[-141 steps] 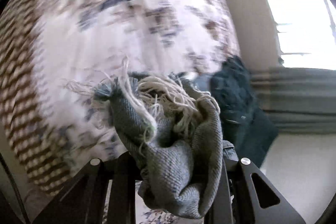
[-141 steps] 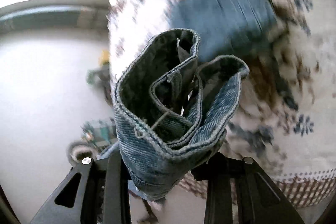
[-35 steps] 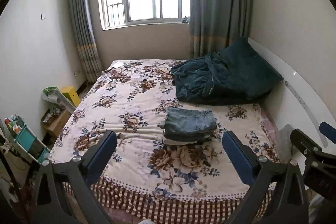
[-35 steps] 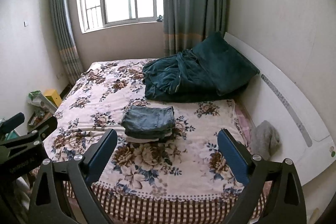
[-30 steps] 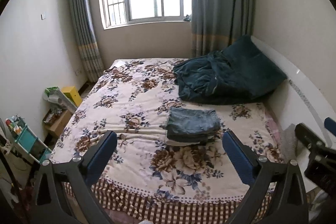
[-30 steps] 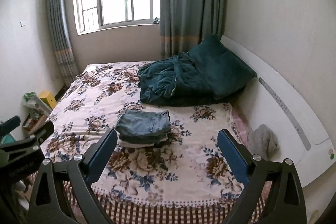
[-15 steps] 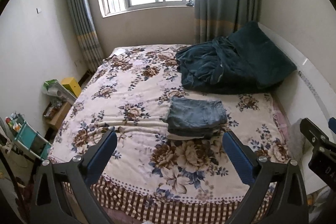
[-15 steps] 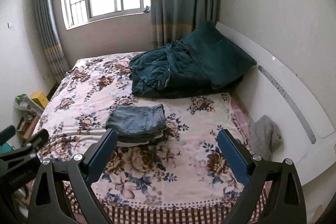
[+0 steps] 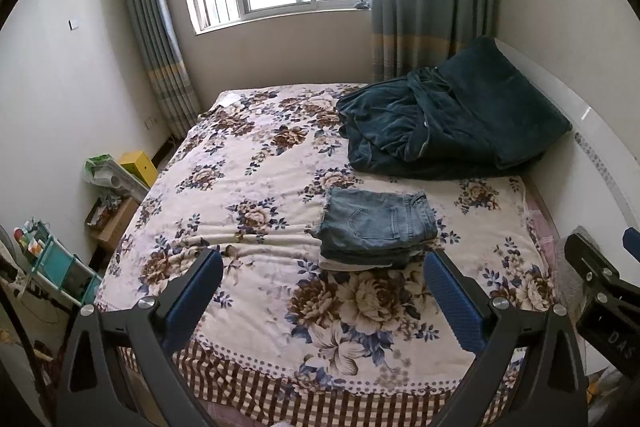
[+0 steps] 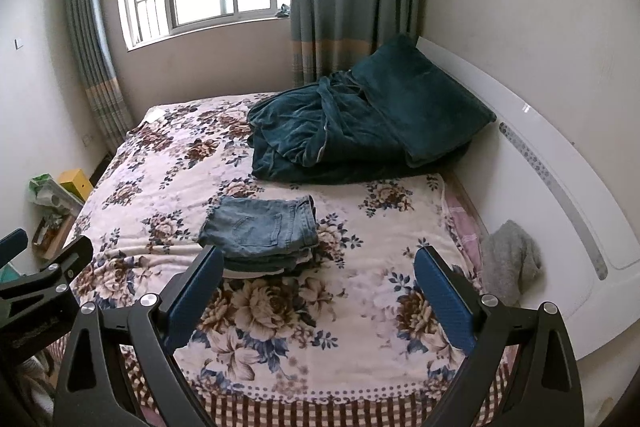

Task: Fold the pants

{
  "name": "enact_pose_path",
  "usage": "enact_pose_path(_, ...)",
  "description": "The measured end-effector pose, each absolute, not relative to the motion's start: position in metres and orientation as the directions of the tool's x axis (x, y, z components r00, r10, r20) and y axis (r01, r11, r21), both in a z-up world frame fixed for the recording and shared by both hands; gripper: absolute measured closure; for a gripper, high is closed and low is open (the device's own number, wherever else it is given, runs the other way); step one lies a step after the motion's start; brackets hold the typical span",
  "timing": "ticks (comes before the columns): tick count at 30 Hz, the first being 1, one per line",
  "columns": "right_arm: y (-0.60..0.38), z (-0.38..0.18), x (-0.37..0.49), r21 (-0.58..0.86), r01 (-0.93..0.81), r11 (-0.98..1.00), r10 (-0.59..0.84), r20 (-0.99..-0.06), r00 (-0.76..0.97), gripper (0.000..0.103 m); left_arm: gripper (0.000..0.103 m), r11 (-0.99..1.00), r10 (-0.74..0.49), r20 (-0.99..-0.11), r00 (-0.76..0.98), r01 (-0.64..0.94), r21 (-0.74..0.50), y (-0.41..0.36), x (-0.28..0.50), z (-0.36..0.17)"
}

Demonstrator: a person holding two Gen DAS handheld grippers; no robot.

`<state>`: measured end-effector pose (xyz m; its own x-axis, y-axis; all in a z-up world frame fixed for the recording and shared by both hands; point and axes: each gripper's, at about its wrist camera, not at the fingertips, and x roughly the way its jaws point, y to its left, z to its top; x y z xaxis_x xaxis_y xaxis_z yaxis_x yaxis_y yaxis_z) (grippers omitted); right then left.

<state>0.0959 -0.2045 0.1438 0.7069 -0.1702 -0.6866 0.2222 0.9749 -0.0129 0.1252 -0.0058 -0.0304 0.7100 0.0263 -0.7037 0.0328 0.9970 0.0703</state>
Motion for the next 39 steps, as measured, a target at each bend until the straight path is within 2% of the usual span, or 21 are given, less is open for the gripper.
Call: enact_pose_path(39,-0.203,0.160,0.087,0.003,0.196,0.981,-0.143,-0.676,0.723,0.005,0.000,0.996,0.039,-0.665,0.746,0.021,0.083,-0.008,0.119,-0.009)
